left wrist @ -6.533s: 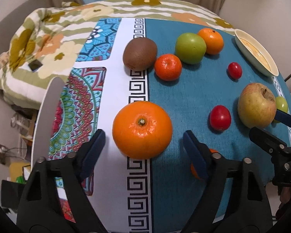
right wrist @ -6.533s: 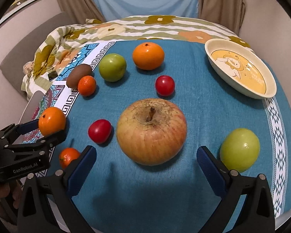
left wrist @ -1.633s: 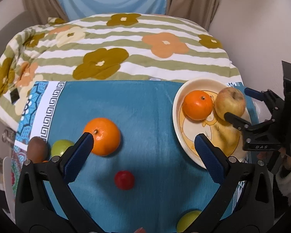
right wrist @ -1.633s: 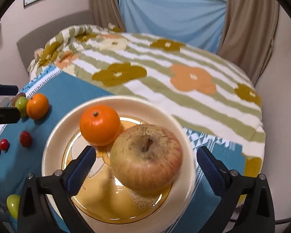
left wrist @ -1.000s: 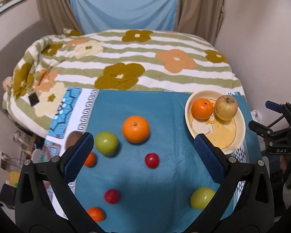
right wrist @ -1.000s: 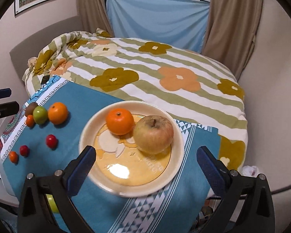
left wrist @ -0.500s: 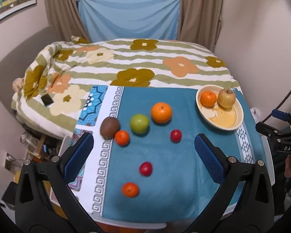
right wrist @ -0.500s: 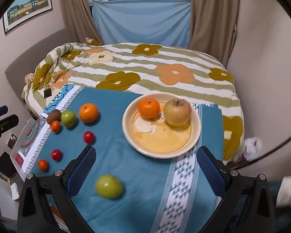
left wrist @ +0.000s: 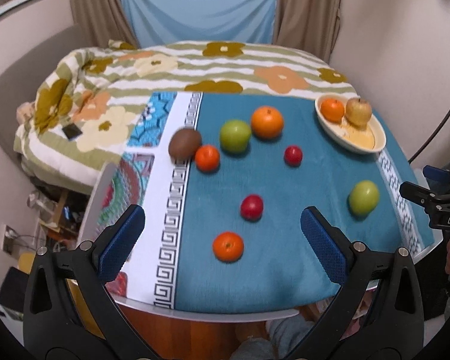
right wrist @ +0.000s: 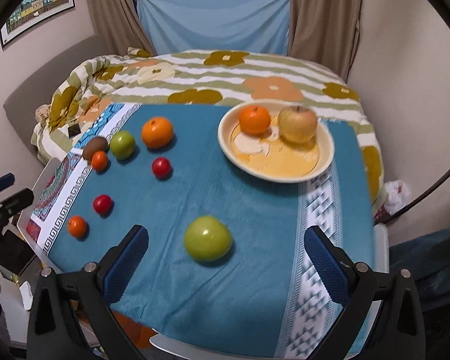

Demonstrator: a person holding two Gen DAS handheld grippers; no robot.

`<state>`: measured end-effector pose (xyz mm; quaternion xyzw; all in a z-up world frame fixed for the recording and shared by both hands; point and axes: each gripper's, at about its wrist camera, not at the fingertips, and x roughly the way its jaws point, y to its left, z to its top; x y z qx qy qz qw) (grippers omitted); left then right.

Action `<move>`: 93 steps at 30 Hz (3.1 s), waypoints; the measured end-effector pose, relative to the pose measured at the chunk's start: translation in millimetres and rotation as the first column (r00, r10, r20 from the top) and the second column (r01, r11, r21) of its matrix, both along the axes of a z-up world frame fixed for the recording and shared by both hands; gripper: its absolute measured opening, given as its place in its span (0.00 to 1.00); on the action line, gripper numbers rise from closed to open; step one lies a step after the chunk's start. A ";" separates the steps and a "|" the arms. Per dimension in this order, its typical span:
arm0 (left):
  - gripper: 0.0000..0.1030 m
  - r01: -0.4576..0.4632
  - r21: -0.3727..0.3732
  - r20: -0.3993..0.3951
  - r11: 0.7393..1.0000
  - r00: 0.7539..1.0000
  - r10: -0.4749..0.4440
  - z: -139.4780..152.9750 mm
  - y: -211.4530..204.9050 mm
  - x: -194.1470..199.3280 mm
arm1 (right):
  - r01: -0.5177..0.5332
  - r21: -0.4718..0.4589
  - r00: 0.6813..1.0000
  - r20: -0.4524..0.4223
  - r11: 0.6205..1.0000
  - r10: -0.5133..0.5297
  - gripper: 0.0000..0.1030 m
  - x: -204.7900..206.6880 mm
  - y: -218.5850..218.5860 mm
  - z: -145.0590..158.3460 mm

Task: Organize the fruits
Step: 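Grasp the small tangerine with the left tool while the right tool grasps the green apple, then carry the tangerine and green apple toward the cream bowl with both tools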

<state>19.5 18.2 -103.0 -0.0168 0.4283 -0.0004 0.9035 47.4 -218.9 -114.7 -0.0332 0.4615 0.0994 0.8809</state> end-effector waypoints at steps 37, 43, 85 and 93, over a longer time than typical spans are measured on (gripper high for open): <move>0.40 -0.061 0.026 -0.123 0.998 0.990 0.064 -106.5 -13.4 11.0 | -0.039 0.004 0.993 -0.113 0.999 0.040 0.83 24.9 20.4 -83.9; 0.40 -0.067 0.027 -0.128 0.997 0.989 0.070 -105.4 -11.2 6.7 | -0.032 0.012 0.991 -0.129 0.999 0.033 0.70 27.2 19.7 -86.4; 0.40 -0.217 0.053 -0.092 0.975 0.971 0.221 -52.9 -27.4 -7.8 | -0.185 0.107 0.977 -0.087 0.977 0.194 0.48 68.4 13.0 -68.0; 0.40 -0.220 0.053 -0.083 0.974 0.971 0.224 -47.7 -27.9 -7.1 | -0.223 0.105 0.972 -0.054 0.969 0.229 0.45 64.0 10.1 -59.6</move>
